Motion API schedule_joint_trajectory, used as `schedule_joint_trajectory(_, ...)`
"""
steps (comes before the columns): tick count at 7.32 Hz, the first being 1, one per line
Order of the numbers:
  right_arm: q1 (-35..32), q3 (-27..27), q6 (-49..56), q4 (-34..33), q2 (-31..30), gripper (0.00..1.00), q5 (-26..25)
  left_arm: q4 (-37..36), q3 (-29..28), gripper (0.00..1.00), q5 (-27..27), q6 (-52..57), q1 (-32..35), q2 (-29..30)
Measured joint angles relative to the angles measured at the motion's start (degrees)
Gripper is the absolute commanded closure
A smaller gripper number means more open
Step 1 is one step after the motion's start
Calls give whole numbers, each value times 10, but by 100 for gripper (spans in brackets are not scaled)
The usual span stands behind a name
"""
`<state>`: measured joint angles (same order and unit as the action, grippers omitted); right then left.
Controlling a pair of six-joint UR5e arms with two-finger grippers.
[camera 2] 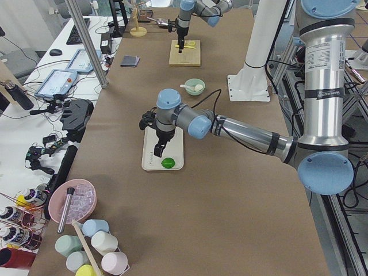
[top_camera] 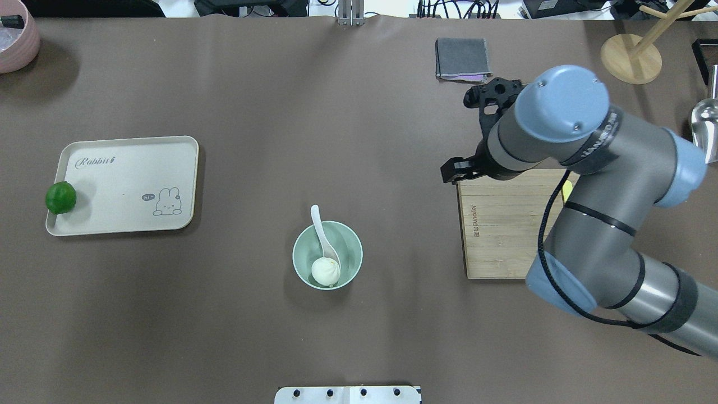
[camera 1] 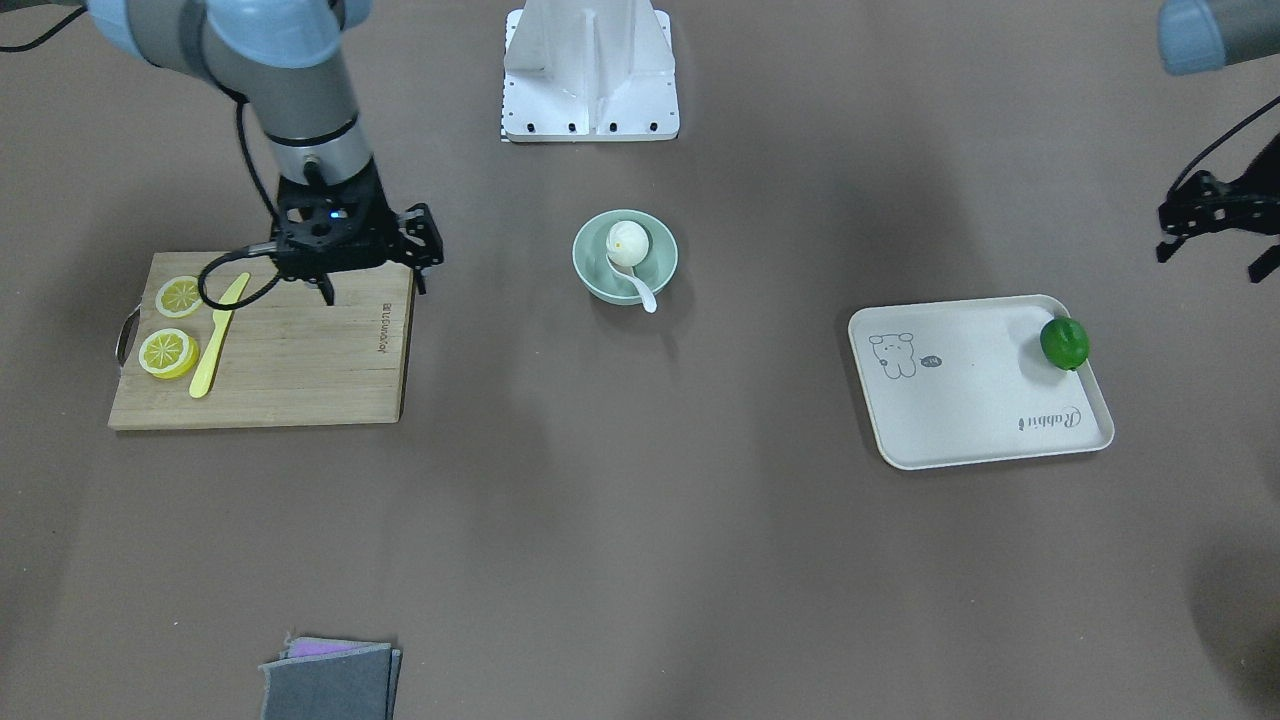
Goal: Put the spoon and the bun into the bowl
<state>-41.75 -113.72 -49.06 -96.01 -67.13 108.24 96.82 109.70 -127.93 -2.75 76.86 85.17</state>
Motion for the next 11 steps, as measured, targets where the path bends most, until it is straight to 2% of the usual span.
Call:
schedule_joint_trajectory(2, -111, -10, 159, 0, -80, 0, 82, -103, 0, 1, 0, 123, 85, -9)
schedule_joint_trajectory(4, -245, -2, 337, 3, -182, 0, 149, -136, -2, 1, -1, 148, 135, -30)
schedule_joint_trajectory(5, -314, 19, 444, 3, -231, 0, 173, -139, -3, 1, -2, 149, 145, -43)
schedule_joint_trajectory(6, -381, 55, 532, 3, -266, 0, 184, -140, -5, 1, 0, 149, 148, -48)
schedule_joint_trajectory(8, -501, 126, 640, 6, -298, 0, 193, -141, -9, 1, 1, 147, 150, -52)
schedule_joint_trajectory(9, -543, 142, 667, -3, -307, 0, 194, -141, -9, 1, 0, 147, 150, -53)
schedule_joint_trajectory(11, -592, 124, 693, -84, -311, 0, 192, -141, -9, 1, -1, 146, 150, -54)
